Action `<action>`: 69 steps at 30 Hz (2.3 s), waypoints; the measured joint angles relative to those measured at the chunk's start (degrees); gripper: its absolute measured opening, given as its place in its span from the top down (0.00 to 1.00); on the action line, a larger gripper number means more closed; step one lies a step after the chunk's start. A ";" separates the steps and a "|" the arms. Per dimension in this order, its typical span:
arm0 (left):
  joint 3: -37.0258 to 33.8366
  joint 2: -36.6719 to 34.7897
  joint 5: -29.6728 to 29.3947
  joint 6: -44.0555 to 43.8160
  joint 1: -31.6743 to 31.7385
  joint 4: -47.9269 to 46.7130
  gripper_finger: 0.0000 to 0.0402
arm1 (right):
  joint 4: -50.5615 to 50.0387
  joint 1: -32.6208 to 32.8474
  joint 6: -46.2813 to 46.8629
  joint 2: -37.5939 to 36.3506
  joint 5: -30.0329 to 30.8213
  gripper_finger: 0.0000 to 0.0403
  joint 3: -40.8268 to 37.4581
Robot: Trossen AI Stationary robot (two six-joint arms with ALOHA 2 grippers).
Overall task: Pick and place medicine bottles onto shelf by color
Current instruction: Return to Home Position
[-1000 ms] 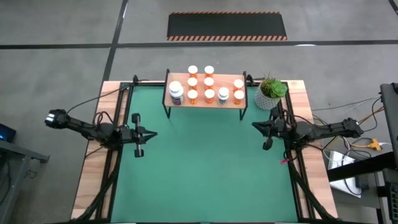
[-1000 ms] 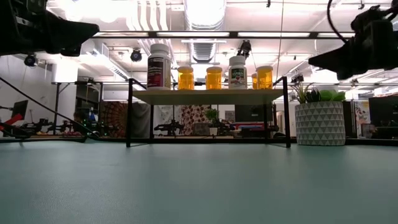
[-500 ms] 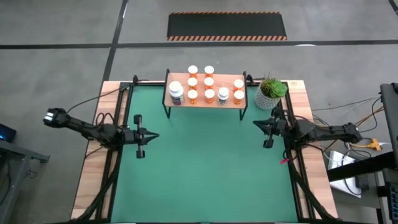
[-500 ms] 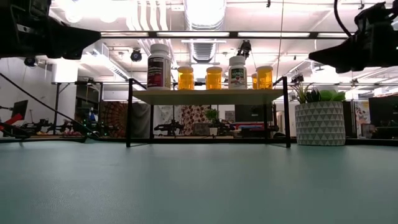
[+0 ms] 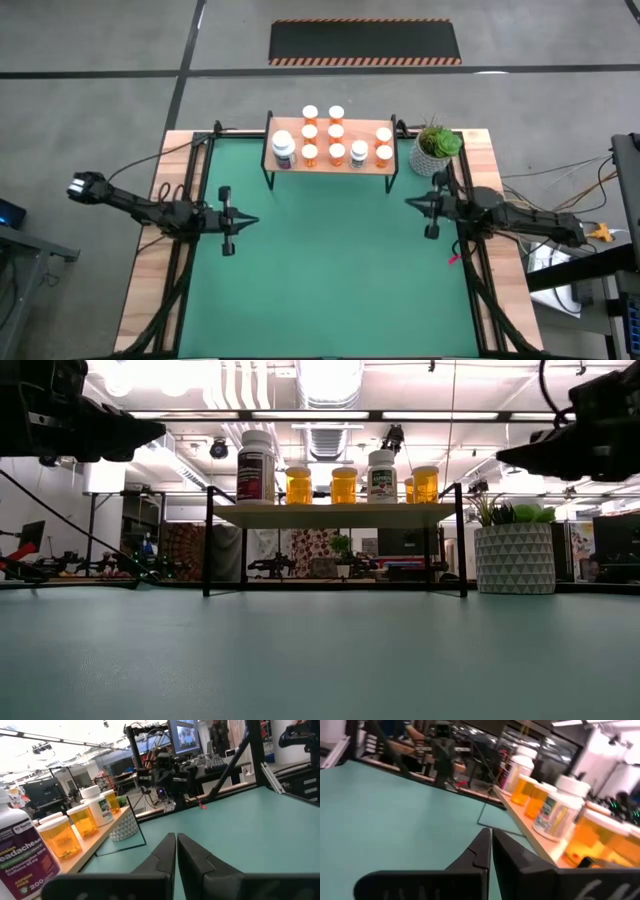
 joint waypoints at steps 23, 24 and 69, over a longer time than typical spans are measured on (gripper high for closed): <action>0.00 6.82 0.02 -0.02 0.01 0.01 1.00 | 0.49 2.26 6.84 1.64 -1.58 0.98 -0.04; 0.00 7.17 0.02 -0.02 0.02 0.02 1.00 | 0.49 2.26 6.98 1.62 -1.58 0.98 -0.04; -0.07 35.12 0.04 -0.02 0.02 0.04 1.00 | 0.65 2.26 6.87 1.64 -1.49 0.98 0.02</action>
